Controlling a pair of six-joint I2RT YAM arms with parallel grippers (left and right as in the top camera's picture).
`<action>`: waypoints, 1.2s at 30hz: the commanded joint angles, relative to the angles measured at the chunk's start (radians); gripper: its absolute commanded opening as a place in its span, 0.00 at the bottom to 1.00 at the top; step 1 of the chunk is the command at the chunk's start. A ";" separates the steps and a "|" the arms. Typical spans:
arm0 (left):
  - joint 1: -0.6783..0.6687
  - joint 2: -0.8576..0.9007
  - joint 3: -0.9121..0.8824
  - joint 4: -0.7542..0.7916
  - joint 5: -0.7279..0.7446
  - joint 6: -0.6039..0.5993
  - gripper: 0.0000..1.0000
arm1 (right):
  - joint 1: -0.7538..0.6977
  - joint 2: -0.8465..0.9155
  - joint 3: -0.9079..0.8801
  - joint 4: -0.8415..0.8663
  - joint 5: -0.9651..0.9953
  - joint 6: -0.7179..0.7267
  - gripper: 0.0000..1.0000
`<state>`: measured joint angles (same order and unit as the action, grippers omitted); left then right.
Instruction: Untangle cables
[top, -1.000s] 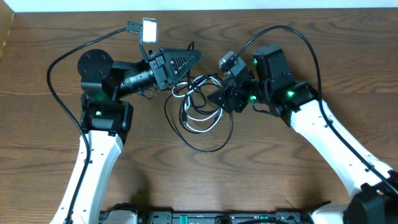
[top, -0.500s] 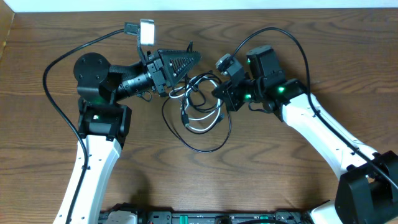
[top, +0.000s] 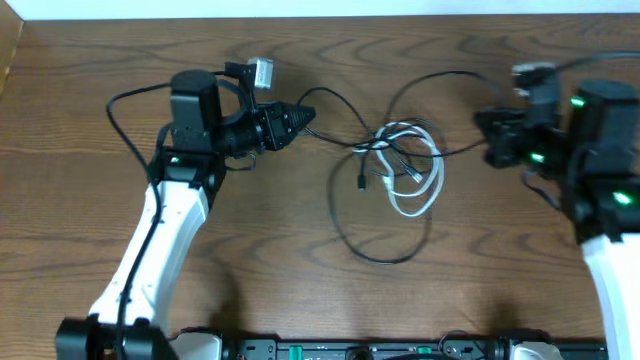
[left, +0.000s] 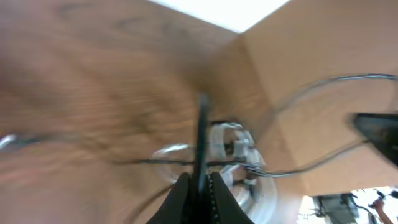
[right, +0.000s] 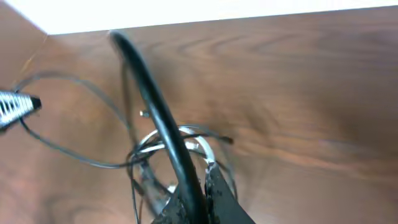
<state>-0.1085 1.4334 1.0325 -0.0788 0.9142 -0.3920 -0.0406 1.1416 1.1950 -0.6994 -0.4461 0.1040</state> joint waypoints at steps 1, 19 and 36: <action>0.040 0.060 0.007 -0.040 -0.158 0.064 0.08 | -0.138 -0.056 0.003 -0.044 0.016 0.011 0.01; 0.615 0.087 0.007 -0.048 0.070 0.035 0.08 | -0.515 -0.006 0.003 -0.167 0.013 -0.023 0.01; 0.396 0.087 0.007 -0.046 0.241 -0.022 0.08 | -0.331 0.123 0.003 -0.206 -0.140 -0.146 0.83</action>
<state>0.3561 1.5299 1.0325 -0.1287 1.1027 -0.3748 -0.4328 1.2652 1.1946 -0.9073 -0.5434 0.0021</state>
